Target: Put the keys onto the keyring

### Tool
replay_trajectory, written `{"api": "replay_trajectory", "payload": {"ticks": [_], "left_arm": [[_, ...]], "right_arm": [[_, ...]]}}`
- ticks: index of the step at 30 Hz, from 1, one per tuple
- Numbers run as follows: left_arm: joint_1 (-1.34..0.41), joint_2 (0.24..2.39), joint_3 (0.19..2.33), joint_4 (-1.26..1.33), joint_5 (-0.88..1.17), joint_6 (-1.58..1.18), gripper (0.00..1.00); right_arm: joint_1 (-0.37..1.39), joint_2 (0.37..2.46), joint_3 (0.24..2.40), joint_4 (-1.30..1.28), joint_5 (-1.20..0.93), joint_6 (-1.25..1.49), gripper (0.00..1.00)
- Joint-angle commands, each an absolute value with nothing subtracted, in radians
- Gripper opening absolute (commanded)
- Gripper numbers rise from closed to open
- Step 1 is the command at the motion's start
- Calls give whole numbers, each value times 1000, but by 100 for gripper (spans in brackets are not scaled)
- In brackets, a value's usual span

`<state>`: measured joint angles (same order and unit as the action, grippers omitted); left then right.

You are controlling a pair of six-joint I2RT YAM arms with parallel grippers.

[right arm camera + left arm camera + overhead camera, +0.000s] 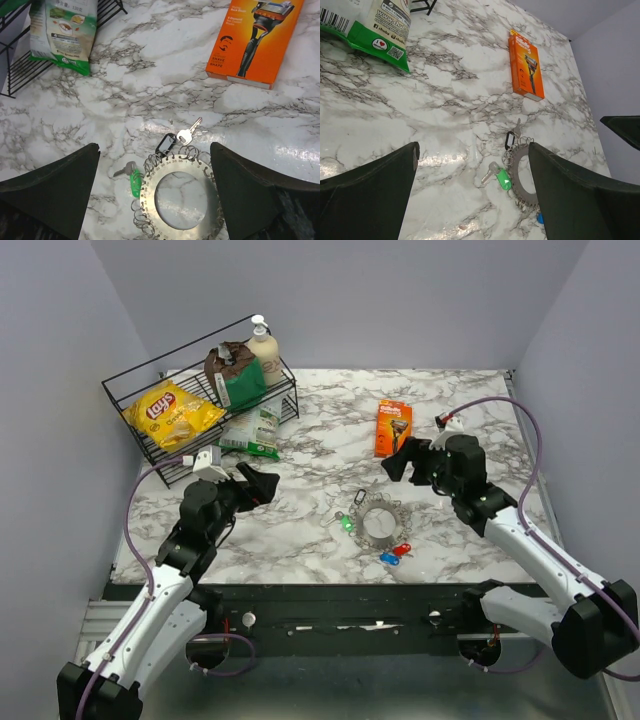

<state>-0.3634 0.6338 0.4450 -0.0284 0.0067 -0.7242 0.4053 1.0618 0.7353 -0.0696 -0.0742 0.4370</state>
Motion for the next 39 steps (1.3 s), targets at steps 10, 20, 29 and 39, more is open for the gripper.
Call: {"api": "replay_trajectory", "payload": {"ticks": [10, 20, 29, 39], "left_arm": [[-356, 846, 472, 95, 32, -835, 99], [-414, 1087, 624, 106, 155, -655, 99], [-607, 1391, 916, -112, 52, -589, 99], [-615, 1531, 1087, -347, -15, -637, 99]], "right_arm": [[411, 1031, 739, -248, -112, 391, 100], [431, 1049, 724, -354, -127, 353, 100], [552, 1097, 750, -431, -71, 374, 98], [649, 1181, 797, -485, -5, 367, 89]]}}
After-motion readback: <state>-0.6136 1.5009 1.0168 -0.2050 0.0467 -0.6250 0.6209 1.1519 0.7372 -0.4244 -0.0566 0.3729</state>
